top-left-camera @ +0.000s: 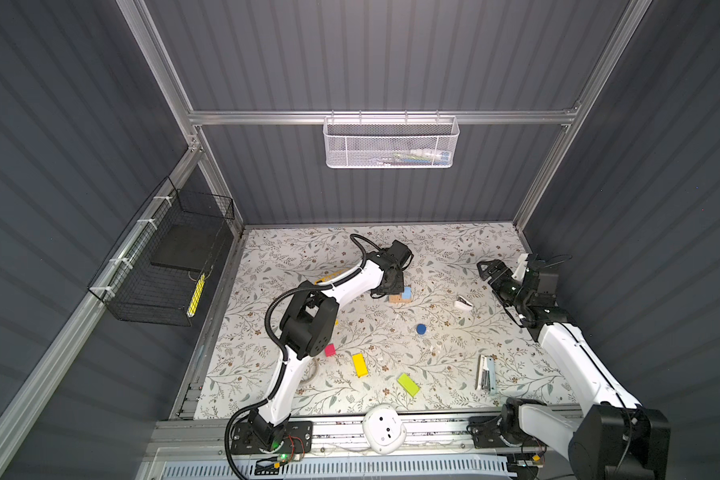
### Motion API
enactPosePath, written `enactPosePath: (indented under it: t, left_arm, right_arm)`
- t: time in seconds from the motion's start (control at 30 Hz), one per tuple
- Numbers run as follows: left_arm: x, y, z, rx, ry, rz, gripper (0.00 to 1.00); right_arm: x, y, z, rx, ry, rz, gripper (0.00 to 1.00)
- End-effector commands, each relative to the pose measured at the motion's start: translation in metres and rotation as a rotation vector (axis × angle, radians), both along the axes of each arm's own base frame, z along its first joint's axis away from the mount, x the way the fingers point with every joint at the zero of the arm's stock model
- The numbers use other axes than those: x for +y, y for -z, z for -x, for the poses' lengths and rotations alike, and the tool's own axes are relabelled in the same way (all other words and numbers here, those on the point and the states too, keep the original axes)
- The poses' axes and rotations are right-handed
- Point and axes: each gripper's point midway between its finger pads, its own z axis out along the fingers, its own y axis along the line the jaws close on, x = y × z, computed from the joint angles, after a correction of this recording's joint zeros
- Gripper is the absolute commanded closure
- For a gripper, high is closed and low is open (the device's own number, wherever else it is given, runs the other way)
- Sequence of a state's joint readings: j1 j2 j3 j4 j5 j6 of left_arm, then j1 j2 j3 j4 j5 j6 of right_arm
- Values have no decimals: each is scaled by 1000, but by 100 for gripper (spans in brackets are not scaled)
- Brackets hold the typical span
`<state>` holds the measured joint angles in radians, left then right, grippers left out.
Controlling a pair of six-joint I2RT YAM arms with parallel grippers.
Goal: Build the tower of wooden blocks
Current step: 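Lift the dark blue cube and carry it toward the wooden block pair, then lower the dark blue cube onto the wooden blocks beside the light blue cube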
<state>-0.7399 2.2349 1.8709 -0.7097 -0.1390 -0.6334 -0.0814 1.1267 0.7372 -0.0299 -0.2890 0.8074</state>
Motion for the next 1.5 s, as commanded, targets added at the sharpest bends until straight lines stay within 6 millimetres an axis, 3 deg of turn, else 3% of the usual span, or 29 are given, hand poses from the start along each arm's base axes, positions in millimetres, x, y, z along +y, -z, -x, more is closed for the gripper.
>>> enactPosePath:
  t: [0.0,0.73,1.2,1.47]
  left_arm:
    - [-2,1,-4,4,-12,10,100]
    - [-10,9,-2,29,2,42,99]
    - [-12,9,-1,34,7,50,80]
    - [-12,10,-1,38,9,52,75]
  right_arm:
    - [3,-8,-6,-22,-14,3,10]
    - [3,-6,-7,-18,-14,0,10]
    - [3,-4,-8,-14,-15,0,10]
    - [3,-5,-8,-16,-16,-2,10]
